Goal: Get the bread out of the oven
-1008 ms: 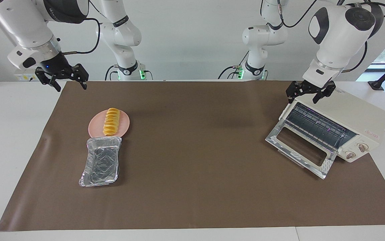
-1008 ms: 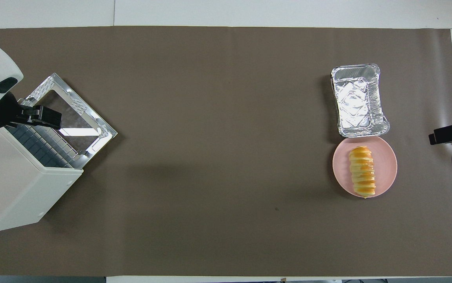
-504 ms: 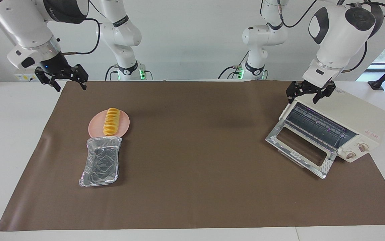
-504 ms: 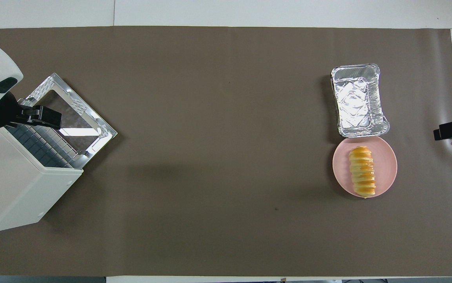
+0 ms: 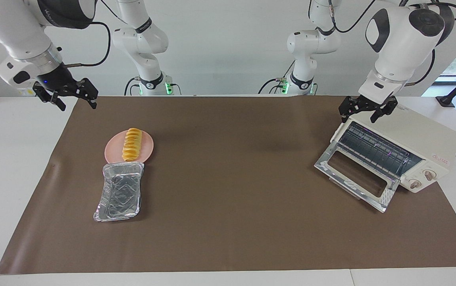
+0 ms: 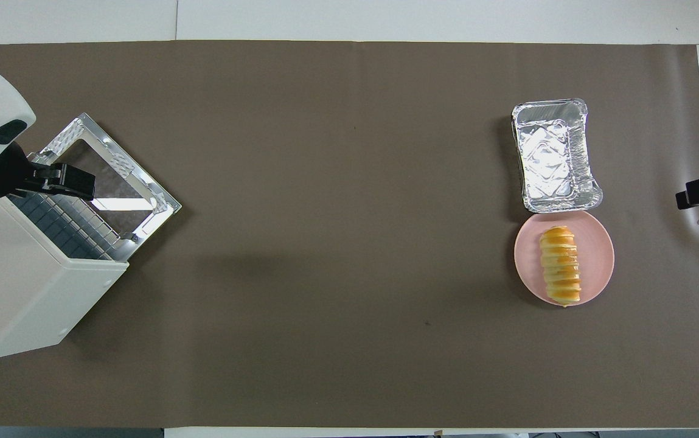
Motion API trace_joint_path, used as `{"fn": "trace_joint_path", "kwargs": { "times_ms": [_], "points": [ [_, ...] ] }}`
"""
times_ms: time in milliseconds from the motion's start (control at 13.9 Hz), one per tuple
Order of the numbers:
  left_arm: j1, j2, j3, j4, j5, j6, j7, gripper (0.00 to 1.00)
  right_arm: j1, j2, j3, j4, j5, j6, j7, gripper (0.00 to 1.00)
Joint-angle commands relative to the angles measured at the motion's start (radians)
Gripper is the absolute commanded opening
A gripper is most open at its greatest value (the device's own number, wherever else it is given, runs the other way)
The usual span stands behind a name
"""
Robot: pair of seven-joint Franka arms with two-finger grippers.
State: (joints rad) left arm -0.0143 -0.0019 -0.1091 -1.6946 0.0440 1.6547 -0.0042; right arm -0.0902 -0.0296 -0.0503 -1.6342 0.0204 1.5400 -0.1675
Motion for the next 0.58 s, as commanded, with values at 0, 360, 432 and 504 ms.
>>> {"fn": "trace_joint_path", "kwargs": {
  "times_ms": [0, 360, 432, 504],
  "points": [
    [0.016, -0.024, -0.006, -0.017, -0.018, 0.0, 0.012, 1.0, 0.003, 0.011, -0.005, 0.024, -0.008, -0.028, 0.014, 1.0],
    [0.016, -0.024, -0.006, -0.017, -0.018, 0.0, 0.012, 1.0, 0.003, 0.003, -0.005, -0.004, -0.051, -0.018, 0.016, 1.0],
    [0.016, -0.024, -0.006, -0.019, -0.018, 0.0, 0.012, 1.0, 0.004, 0.004, -0.005, -0.004, -0.068, -0.017, 0.014, 1.0],
    [0.016, -0.024, -0.006, -0.017, -0.018, 0.0, 0.012, 1.0, 0.004, 0.002, -0.005, -0.007, -0.068, -0.018, 0.014, 1.0]
  ]
}}
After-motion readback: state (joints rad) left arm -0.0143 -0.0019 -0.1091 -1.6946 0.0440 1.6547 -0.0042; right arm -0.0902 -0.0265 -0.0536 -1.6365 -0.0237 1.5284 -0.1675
